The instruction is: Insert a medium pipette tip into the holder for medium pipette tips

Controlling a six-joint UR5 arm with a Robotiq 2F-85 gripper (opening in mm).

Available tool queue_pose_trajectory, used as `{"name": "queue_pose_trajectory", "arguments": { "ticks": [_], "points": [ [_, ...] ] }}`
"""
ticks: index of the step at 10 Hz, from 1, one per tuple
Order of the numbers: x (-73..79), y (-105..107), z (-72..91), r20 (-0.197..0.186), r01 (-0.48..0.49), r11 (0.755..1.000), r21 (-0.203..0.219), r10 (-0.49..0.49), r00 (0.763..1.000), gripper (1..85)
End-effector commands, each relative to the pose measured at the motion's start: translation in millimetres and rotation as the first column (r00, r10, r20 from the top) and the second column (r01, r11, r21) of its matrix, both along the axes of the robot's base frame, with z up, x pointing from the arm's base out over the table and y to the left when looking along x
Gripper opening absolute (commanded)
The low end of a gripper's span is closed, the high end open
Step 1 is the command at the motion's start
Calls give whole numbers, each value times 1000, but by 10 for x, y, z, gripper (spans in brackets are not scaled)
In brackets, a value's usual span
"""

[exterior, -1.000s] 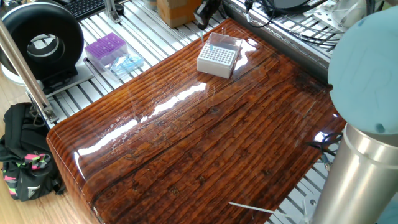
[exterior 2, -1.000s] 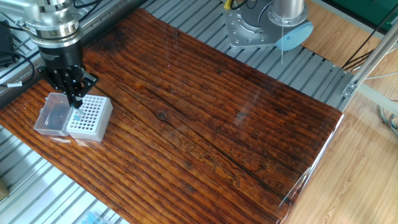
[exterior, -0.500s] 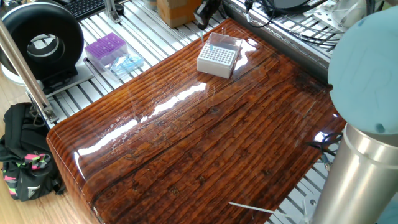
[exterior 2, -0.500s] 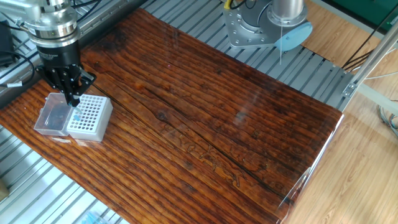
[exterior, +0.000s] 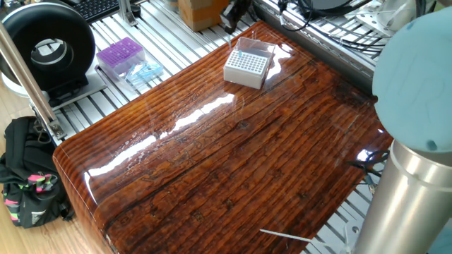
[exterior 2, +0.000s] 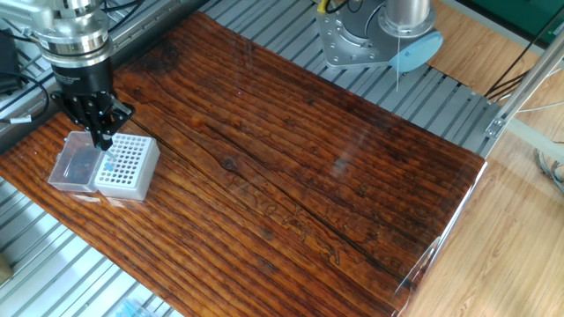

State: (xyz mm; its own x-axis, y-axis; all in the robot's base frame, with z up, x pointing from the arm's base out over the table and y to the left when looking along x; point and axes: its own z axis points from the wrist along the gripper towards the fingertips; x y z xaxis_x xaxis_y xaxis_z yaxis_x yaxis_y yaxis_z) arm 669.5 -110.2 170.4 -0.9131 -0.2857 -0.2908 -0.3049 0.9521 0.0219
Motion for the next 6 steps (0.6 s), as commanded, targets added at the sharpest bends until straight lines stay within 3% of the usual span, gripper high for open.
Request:
{"name": "queue_pose_trajectory", "arguments": {
  "ticks": [1, 4, 6],
  "points": [
    [-75, -140, -46, 22, -24, 999, 25, 24, 999, 10],
    [-124, -218, -249, 54, -41, 998, 53, 38, 998, 10],
    [-60, -145, -201, 74, -42, 997, 65, 37, 997, 10]
  ]
}}
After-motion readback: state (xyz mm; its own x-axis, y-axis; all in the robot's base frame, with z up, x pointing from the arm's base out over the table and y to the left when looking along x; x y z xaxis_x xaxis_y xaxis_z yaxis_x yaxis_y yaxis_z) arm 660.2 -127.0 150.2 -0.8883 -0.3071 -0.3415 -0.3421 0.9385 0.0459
